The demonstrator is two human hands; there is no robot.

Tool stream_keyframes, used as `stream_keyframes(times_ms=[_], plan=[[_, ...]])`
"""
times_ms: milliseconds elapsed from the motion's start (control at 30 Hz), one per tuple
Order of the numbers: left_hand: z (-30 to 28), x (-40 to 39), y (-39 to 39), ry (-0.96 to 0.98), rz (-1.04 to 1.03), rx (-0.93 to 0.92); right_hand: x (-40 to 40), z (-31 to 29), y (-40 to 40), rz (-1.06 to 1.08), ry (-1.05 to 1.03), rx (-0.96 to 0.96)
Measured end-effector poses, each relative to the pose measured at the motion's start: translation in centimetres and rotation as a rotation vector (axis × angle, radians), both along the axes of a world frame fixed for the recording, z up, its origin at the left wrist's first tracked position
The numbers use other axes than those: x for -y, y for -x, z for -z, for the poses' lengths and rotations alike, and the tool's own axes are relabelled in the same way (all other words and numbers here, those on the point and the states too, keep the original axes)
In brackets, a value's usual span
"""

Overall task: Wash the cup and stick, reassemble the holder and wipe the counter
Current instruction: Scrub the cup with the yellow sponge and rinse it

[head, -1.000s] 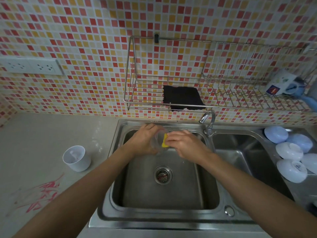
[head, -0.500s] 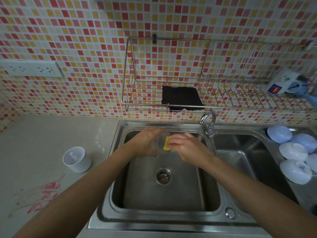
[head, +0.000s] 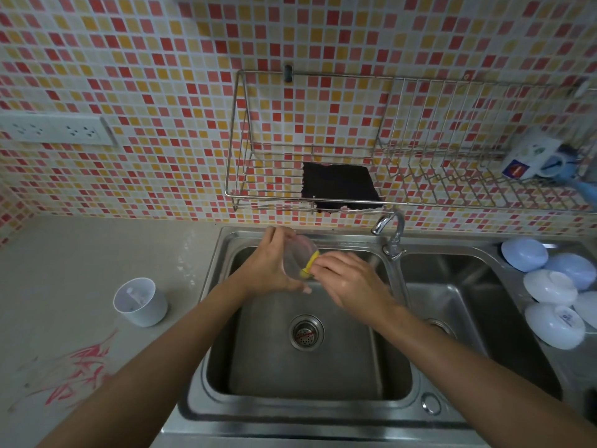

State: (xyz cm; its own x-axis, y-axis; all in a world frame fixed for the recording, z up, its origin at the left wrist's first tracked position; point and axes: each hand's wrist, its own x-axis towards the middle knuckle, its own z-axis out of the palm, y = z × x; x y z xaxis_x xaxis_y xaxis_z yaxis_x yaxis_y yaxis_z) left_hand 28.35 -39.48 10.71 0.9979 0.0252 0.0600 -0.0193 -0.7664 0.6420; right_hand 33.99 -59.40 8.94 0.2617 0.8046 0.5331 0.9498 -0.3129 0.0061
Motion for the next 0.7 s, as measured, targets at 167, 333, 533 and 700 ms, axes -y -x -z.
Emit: stream_keyframes(times_ms=[167,333,533,700], plan=[[-0.1,-0.3,0.0,-0.157,0.036,0.124,-0.7,-0.3,1.6,0.058,-0.156,-0.557],[-1.4,-1.1,-0.3,-0.183,0.077,0.016,-1.0,-1.0,1.2,0.128,-0.267,-1.108],[-2.3,-0.6,-0.4,-0.247,0.163,-0.046,0.1,-0.7,-2.6,-0.075,0.211,0.058],[-2.8,-0.5,-0.7,-0.246,0.2,-0.042,-0.7,0.3,0.5,0.049,0.003,-0.422]])
